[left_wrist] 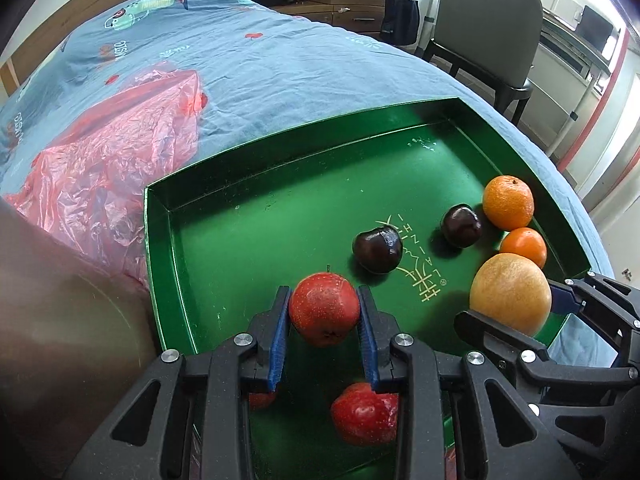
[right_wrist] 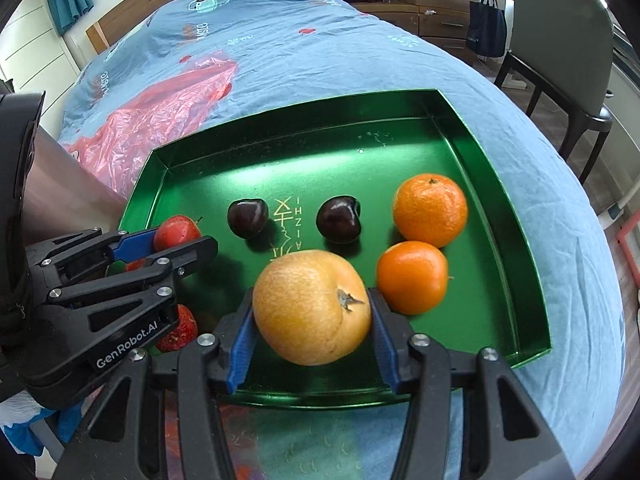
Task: Organize fruits
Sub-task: 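Open the left tool to drop the apple while the right tool releases the pear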
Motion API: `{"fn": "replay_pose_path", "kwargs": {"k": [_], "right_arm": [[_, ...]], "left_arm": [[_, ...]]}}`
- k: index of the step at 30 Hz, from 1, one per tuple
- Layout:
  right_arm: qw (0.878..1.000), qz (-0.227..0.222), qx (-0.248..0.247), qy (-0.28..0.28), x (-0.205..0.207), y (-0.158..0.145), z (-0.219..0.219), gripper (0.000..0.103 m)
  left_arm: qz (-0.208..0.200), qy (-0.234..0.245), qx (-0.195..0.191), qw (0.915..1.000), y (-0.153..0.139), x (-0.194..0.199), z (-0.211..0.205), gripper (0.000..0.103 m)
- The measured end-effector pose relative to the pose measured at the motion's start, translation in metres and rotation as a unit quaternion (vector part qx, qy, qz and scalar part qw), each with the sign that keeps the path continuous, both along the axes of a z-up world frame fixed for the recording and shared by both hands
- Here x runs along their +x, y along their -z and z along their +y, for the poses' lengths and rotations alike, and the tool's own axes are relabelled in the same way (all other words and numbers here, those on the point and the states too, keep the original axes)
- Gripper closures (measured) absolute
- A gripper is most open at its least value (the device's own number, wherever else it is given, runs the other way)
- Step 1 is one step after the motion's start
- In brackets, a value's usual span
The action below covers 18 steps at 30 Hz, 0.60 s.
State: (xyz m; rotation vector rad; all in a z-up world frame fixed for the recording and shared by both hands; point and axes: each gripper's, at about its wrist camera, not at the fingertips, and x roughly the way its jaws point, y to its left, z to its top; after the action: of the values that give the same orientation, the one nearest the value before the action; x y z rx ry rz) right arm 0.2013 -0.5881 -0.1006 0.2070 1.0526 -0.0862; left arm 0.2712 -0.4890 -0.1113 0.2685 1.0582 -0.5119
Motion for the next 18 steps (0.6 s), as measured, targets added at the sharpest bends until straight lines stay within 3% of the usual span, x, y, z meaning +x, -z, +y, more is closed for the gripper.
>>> {"fn": "replay_pose_path", "kwargs": {"k": [15, 18], "right_arm": [[1.000, 0.011, -0.024, 0.016, 0.0039, 0.0081, 0.0006, 0.038], [0.999, 0.007, -0.031, 0.015, 0.0002, 0.0028, 0.0026, 0.037]], "left_arm": [[0.012, 0.001, 0.009, 0.9999, 0.0063, 0.0054, -0.0051, 0.075], [0.002, 0.004, 0.014, 0.9999, 0.0029, 0.0025, -0.0051, 0.071]]}}
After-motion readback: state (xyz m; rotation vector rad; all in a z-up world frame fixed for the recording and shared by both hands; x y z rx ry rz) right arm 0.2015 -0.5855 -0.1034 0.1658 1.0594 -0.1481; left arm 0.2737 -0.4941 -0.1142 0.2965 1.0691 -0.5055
